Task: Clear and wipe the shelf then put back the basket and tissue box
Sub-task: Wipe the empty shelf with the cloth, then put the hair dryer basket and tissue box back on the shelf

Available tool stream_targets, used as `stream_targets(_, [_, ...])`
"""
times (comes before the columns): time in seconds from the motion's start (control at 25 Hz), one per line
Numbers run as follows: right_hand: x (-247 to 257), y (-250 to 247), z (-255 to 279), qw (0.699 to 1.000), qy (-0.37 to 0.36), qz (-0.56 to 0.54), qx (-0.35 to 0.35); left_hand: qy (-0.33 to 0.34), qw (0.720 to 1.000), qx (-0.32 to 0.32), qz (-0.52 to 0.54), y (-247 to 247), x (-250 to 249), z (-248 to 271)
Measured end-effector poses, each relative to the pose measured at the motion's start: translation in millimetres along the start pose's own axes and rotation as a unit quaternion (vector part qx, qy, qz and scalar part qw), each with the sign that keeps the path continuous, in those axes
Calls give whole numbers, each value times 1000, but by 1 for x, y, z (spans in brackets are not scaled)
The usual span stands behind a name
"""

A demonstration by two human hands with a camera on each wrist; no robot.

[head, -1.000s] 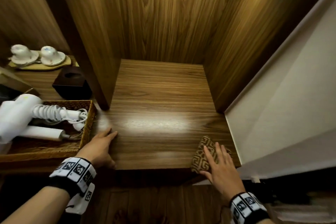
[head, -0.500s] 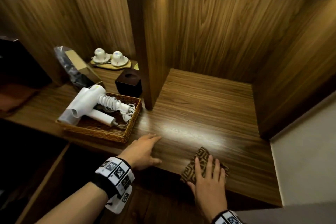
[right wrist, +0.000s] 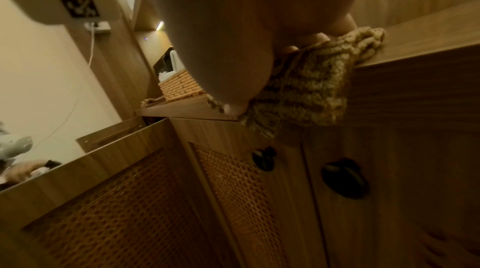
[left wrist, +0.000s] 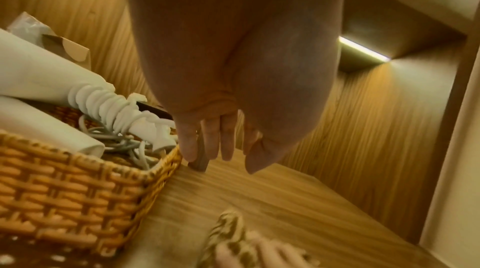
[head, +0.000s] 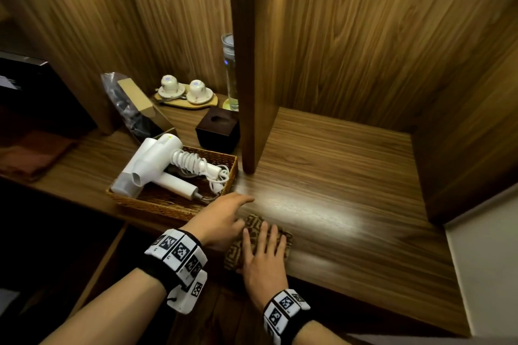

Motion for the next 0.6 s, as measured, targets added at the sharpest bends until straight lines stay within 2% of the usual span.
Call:
stream_targets(0.08, [23, -3, -5, 999, -37, -21, 23, 22, 999, 0, 26, -21, 0, 9])
stream_targets(0.24, [49, -30, 2, 974, -202, -98, 11, 59, 994, -8, 97, -60, 7, 22])
stream_targets(0.28, [44, -49, 5, 965, -227, -132, 10, 66, 991, -5, 119, -70, 9, 24])
stream_targets(0.32, [40, -65, 0, 949, -227, -219, 20, 72, 987, -3, 144, -83, 11, 28])
stream_targets(0.4, [31, -99, -15, 878, -174, -442, 63, 83, 979, -11, 185, -113, 18, 38])
stream_targets(0.48, [32, -138, -29, 765, -126, -626, 88, 76, 975, -31, 204, -145, 31, 50])
stream_targets(0.56, [45, -174, -42, 640, -96, -753, 122, 56, 972, -35, 224, -171, 53, 61])
stream_targets(0.6, [53, -189, -47, 600, -93, -783, 138, 50, 967, -31, 247, -177, 62, 66])
Point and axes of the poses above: each hand's wrist, its own z-axis away from the middle knuckle, its own y-axis out of the palm, x = y × z, the point moved 1 cm from there along -z, towards the middle knuckle, and after that the axes turned 10 degrees about z, right-handed, at the moved point
